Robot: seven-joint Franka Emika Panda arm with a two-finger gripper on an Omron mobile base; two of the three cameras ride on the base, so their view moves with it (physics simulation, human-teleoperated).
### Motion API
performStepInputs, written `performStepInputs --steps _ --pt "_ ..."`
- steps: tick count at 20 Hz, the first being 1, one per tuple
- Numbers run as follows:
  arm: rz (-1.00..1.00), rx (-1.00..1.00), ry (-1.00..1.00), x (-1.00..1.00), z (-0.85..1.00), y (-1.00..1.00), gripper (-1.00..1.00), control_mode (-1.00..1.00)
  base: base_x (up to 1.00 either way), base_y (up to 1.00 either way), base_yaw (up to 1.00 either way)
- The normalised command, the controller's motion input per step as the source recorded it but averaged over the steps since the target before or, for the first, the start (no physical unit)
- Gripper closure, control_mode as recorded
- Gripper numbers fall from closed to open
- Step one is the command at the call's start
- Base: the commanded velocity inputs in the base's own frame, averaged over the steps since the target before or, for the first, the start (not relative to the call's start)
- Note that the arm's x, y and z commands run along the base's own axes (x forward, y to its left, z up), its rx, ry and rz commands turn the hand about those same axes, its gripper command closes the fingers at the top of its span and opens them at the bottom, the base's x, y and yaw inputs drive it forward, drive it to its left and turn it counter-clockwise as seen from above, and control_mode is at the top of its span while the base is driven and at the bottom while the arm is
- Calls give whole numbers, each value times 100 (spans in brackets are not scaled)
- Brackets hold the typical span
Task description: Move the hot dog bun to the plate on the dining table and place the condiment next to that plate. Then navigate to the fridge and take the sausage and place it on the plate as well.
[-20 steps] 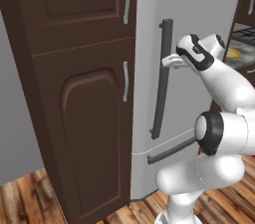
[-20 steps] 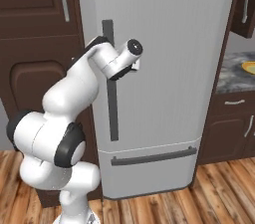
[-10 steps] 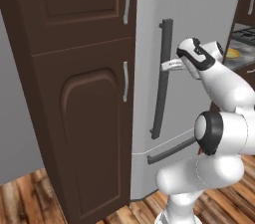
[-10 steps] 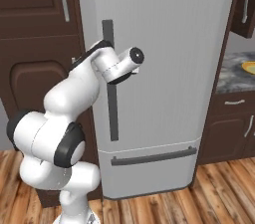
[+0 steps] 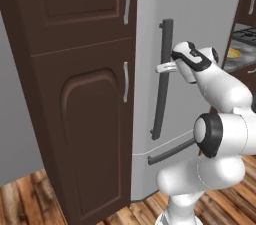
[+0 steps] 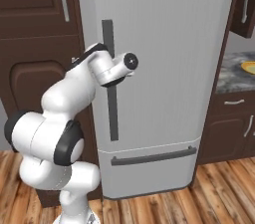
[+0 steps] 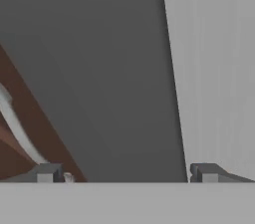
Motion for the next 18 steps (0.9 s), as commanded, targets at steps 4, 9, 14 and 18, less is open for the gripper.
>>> performStepInputs --steps 4,9,14,18 --pt "0 2 0 59 0 0 -100 -100 0 0 0" --pt "0 0 0 38 -1 0 100 -100 0 0 0" --pt "1 0 0 0 0 -56 100 -100 0 0 0" --pt "2 0 0 -16 0 -99 100 -100 0 0 0"
